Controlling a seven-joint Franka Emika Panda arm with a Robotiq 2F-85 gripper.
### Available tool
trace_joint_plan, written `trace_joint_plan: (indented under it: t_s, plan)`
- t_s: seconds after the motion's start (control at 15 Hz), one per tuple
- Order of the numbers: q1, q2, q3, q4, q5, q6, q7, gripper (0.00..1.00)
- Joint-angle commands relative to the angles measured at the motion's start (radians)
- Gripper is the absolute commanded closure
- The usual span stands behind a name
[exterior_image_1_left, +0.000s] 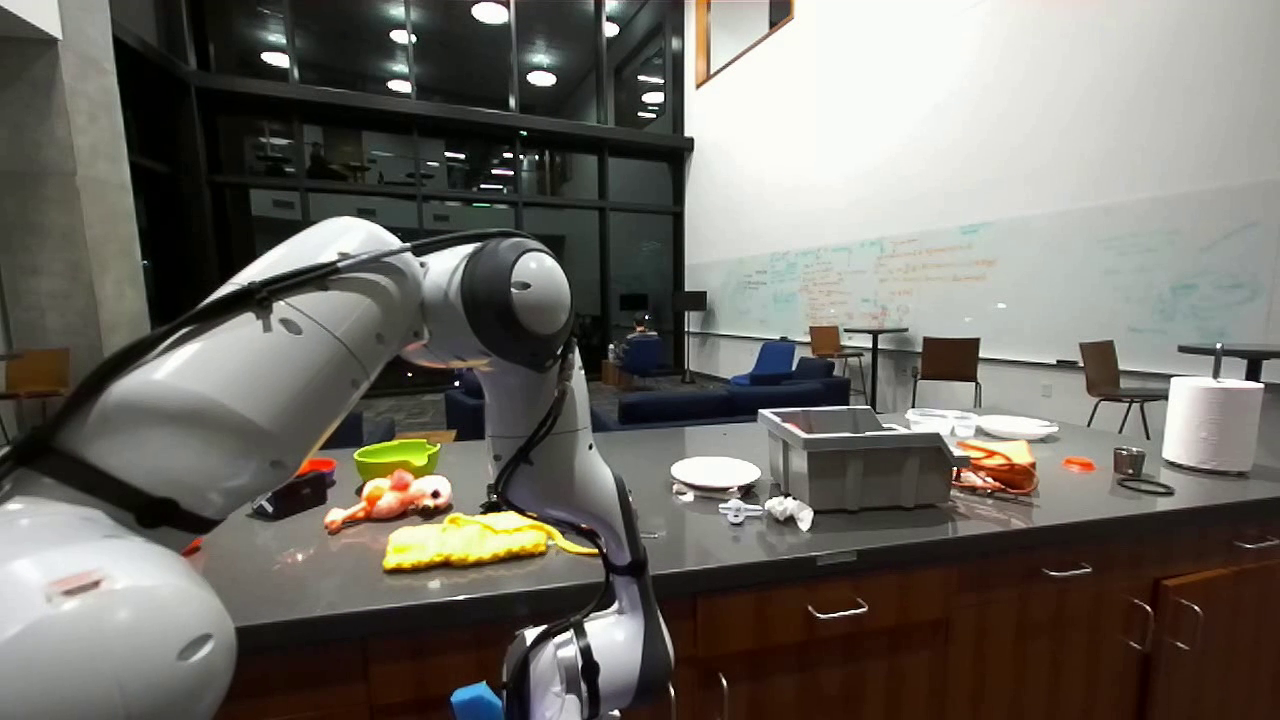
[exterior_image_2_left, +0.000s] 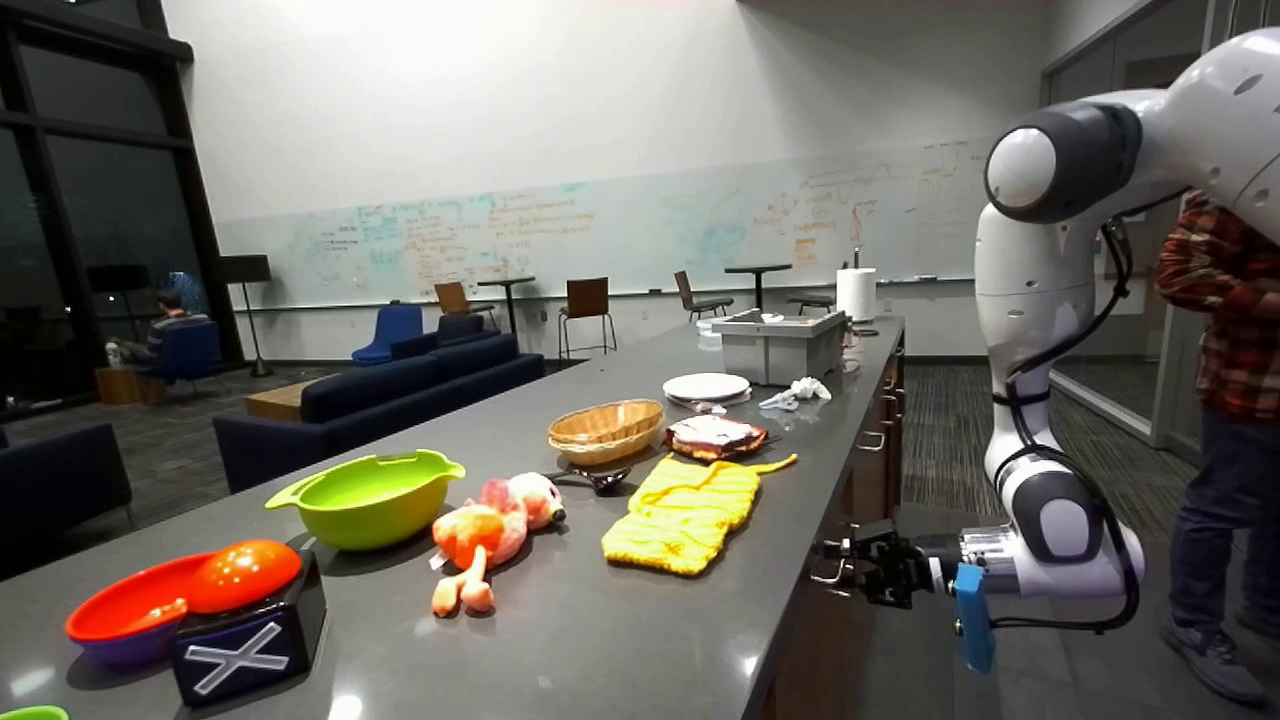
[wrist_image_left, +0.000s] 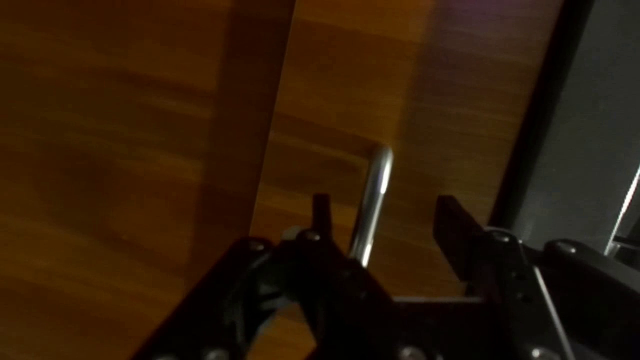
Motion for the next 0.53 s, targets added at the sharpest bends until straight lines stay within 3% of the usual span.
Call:
trace_joint_plan:
  t_s: [0.0,0.27,0.47]
  plan:
    - [0.01,0.012,-0.007,0.002,0.025,-0.023,-0.013,0.77]
    - [0.01,0.025,-0.009,0.01,0.029,-0.02,-0.012,0.98]
    - [0.01,0.031,-0.011,0.012,0.032,-0.028,-0.005,0.96]
